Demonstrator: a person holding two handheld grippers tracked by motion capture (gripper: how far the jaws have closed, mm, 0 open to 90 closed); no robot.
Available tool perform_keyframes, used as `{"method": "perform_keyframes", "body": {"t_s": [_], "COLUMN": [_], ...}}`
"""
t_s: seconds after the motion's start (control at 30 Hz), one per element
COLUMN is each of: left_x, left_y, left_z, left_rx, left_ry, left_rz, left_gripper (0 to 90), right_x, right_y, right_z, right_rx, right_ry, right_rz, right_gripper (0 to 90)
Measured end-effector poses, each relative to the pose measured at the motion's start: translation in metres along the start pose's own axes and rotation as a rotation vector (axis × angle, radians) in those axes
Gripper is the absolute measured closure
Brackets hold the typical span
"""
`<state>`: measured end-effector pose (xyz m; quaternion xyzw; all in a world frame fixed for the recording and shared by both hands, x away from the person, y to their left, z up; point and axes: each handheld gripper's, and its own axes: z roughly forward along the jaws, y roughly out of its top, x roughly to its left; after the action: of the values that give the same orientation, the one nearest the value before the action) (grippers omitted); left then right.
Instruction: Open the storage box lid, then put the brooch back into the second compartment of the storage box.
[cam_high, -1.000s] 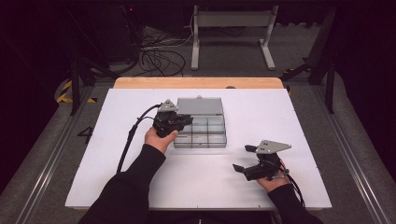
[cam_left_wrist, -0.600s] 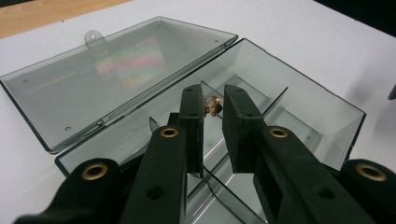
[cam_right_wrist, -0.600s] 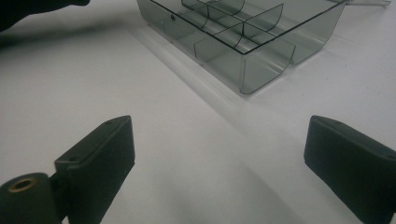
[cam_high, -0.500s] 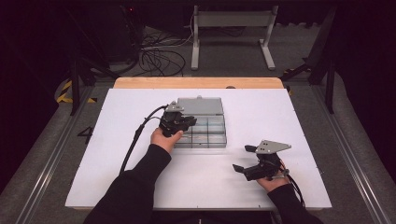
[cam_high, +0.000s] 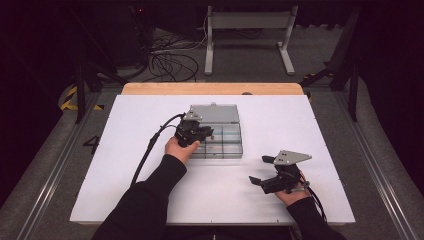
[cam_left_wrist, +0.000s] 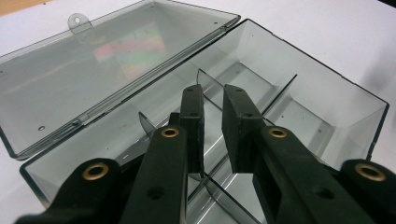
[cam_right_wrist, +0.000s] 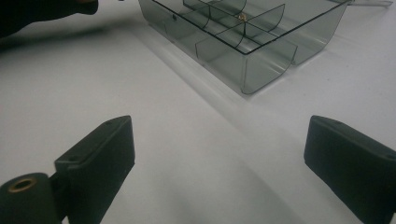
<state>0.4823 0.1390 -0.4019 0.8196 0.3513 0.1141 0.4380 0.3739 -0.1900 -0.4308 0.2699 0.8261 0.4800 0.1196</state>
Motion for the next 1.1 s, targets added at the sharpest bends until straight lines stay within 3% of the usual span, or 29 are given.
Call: {"method": "perform_keyframes", "body": {"t_s": [0.17,0.27,0.37,0.63,0.83,0.97,1.07,1.1], "left_x": [0.001,-0.001,-0.002,-0.005,-0.004,0.000,0.004,0.005], "left_y": [0.001,0.004,0.007,0.012,0.008,0.005,0.002,0.002], "left_z": [-0.007,-0.016,-0.027,-0.053,-0.068,-0.073,-0.075,-0.075], "left_rx": [-0.013,-0.028,-0.046,-0.051,-0.069,-0.072,-0.079,-0.080], "left_ry": [-0.012,-0.016,-0.009,0.000,0.013,0.018,0.043,0.057], "left_rz": [0.001,0.003,0.030,0.021,0.029,0.000,-0.025,-0.016], "left_gripper": [73.2,63.7,52.7,27.2,22.6,19.6,17.9,17.5], "right_x": [0.000,-0.001,-0.002,-0.009,-0.015,-0.020,-0.022,-0.023], "right_y": [0.000,0.001,0.003,0.024,0.037,0.047,0.055,0.056], "right_z": [0.000,-0.001,-0.003,-0.008,-0.003,0.001,0.004,0.005], "right_rx": [-0.002,-0.009,-0.013,-0.032,-0.014,0.002,0.012,0.014], "right_ry": [-0.002,-0.008,-0.014,-0.051,-0.074,-0.090,-0.096,-0.098], "right_rz": [0.001,0.008,0.012,0.020,0.033,0.043,0.048,0.047], "right_gripper": [9.2,9.0,8.7,7.7,6.6,6.3,6.4,6.5]}}
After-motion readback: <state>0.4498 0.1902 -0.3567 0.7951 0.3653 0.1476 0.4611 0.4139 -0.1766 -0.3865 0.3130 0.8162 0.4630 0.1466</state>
